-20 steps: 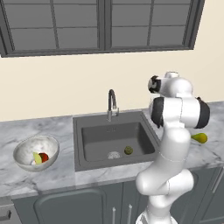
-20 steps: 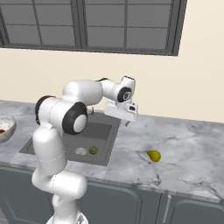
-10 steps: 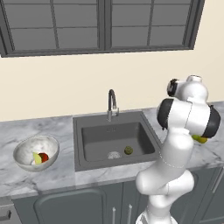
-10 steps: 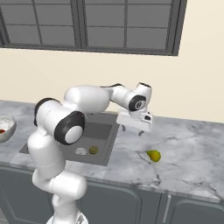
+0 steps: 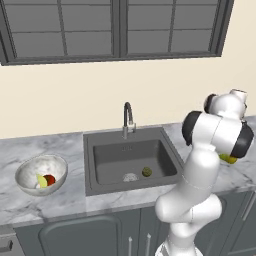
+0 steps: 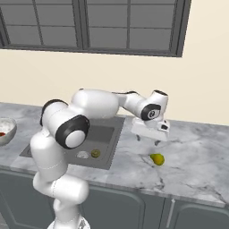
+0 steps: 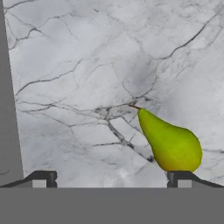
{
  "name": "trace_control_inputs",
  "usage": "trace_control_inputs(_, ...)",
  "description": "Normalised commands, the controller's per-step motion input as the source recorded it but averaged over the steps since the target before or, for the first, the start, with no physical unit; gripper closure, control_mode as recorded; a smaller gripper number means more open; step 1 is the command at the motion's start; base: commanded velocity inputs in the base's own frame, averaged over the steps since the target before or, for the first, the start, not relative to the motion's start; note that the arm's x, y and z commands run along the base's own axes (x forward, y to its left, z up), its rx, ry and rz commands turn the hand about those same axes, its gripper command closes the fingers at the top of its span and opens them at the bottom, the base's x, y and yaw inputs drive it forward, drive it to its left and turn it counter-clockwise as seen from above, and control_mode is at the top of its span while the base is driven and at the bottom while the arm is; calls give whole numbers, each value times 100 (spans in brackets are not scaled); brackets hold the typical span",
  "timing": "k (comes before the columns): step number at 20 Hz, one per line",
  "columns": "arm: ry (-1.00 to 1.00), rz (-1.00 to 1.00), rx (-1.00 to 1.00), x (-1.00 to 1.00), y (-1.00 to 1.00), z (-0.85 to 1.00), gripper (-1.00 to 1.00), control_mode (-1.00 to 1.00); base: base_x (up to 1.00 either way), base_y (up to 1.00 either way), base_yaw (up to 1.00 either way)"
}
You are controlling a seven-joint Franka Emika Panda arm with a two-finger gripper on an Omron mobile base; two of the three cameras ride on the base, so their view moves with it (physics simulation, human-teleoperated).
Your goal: There is a mixed pile of frozen fruits and vegetables on the counter. Locate all the frozen vegetables and place the items in a bowl on the counter. Take all the frozen fruits and defrost them in a running sink.
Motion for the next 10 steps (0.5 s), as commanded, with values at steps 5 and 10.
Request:
trace_control_inputs(5, 0, 7, 0, -15, -46, -14, -100, -100, 0, 0, 0)
trace_control_inputs(10, -3, 6, 0, -9, -29, -19, -100, -100, 0, 0, 0)
